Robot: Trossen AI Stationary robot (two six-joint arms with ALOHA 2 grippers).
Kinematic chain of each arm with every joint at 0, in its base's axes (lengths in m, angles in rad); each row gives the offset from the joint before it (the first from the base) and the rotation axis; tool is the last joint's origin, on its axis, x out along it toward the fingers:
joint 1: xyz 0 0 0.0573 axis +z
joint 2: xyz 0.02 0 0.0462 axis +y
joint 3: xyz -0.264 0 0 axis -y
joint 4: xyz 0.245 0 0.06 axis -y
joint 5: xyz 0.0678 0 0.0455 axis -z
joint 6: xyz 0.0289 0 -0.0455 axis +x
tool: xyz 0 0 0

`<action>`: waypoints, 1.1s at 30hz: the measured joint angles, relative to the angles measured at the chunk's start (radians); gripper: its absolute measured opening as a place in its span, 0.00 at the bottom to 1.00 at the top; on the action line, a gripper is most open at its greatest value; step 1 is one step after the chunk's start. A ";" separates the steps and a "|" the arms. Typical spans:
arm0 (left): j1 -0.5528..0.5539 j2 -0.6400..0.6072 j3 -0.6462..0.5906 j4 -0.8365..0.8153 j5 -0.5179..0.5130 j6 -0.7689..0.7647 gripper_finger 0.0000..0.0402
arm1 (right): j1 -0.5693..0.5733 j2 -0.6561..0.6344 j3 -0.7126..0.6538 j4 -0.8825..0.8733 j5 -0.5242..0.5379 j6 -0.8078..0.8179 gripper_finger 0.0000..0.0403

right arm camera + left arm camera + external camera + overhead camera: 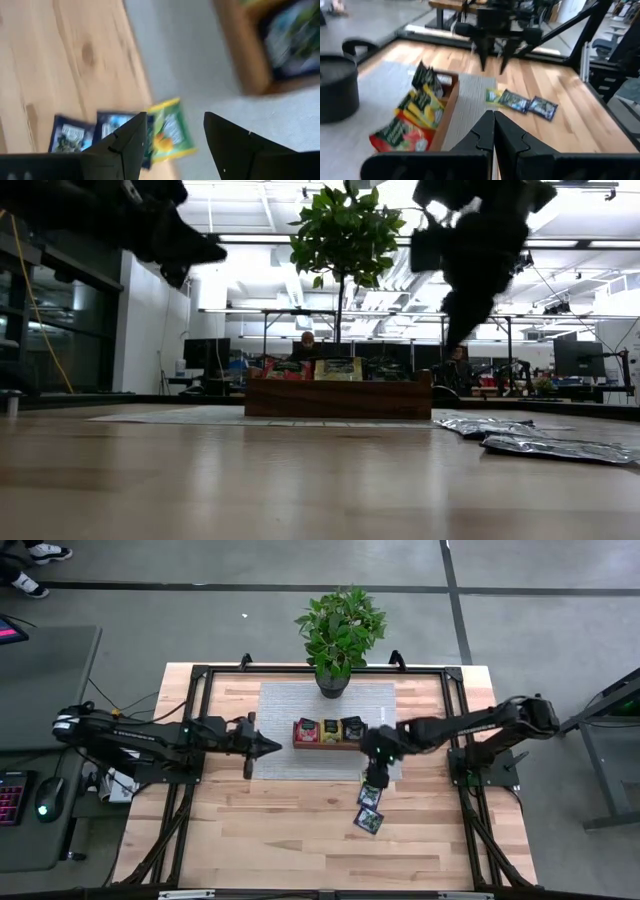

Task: Pick & Place Tea
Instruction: Put the violet tea bag into the right section of the wooden organizer

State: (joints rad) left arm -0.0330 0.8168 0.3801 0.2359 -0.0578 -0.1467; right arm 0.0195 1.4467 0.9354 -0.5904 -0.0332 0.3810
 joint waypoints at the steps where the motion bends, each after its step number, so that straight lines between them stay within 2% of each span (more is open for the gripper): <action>1: 0.000 0.017 0.000 0.000 -0.001 -0.013 0.00 | 0.020 0.000 -0.023 0.014 -0.001 0.038 0.48; 5: 0.000 0.109 0.000 0.043 0.011 -0.055 0.00 | 0.103 0.000 -0.121 0.118 -0.009 0.182 0.48; 9: 0.000 0.235 0.000 0.196 0.057 -0.087 0.00 | 0.171 0.000 -0.187 0.189 0.002 0.289 0.48; 16: -0.001 0.475 0.001 0.500 0.109 -0.193 0.00 | 0.213 0.000 -0.228 0.189 0.011 0.420 0.48; 18: -0.001 0.535 0.020 0.534 0.138 -0.219 0.00 | 0.217 0.000 -0.236 0.177 0.010 0.454 0.48; 24: -0.073 0.688 0.194 0.473 0.218 -0.108 0.00 | 0.242 -0.003 -0.246 0.152 0.067 0.511 0.48; 29: -0.131 0.821 0.421 0.178 0.175 0.026 0.00 | 0.269 -0.039 -0.246 0.096 0.113 0.541 0.48; 33: -0.140 0.935 0.590 0.019 0.181 0.102 0.00 | 0.301 -0.111 -0.246 -0.004 0.194 0.588 0.48</action>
State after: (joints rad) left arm -0.1730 1.7520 0.9702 0.2553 0.1228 -0.0452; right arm 0.3209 1.3353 0.6891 -0.5949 0.1607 0.9690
